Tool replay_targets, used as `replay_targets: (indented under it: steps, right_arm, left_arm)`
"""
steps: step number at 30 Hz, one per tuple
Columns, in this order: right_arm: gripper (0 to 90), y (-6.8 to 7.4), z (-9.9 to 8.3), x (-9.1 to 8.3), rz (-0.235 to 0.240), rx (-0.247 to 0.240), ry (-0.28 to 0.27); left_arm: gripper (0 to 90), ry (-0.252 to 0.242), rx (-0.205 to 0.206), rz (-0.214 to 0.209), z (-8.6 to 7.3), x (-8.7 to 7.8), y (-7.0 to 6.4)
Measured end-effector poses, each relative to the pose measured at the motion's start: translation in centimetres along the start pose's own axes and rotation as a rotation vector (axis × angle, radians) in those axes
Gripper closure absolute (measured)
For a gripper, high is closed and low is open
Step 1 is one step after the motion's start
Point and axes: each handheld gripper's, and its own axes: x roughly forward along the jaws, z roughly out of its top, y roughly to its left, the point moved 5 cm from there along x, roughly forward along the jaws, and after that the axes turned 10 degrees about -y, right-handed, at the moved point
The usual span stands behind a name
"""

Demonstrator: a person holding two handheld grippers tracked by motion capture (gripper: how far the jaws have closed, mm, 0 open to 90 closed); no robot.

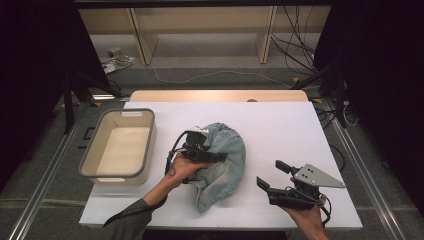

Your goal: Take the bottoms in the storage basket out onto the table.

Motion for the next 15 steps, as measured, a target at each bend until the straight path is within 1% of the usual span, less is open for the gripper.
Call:
replay_targets:
  steps: [3,8,12,15]
  right_arm:
    - [18.5,0.00,0.00,-0.01,0.000,-0.001,0.000]
    - [18.5,0.00,0.00,-0.02,0.000,-0.001,0.000]
    - [18.5,0.01,0.00,-0.02,0.001,0.000,-0.001]
    - [18.5,0.01,-0.01,-0.02,0.000,-0.001,0.000]
  left_arm:
    - [36.3,-0.010,-0.008,-0.010,0.16,-0.07,-0.12]
    - [34.9,-0.019,-0.004,-0.024,0.30,-0.20,-0.24]
    - [32.9,-0.022,0.005,-0.036,0.48,-0.35,-0.33]
    - [32.7,-0.033,0.011,-0.044,0.69,-0.61,-0.40]
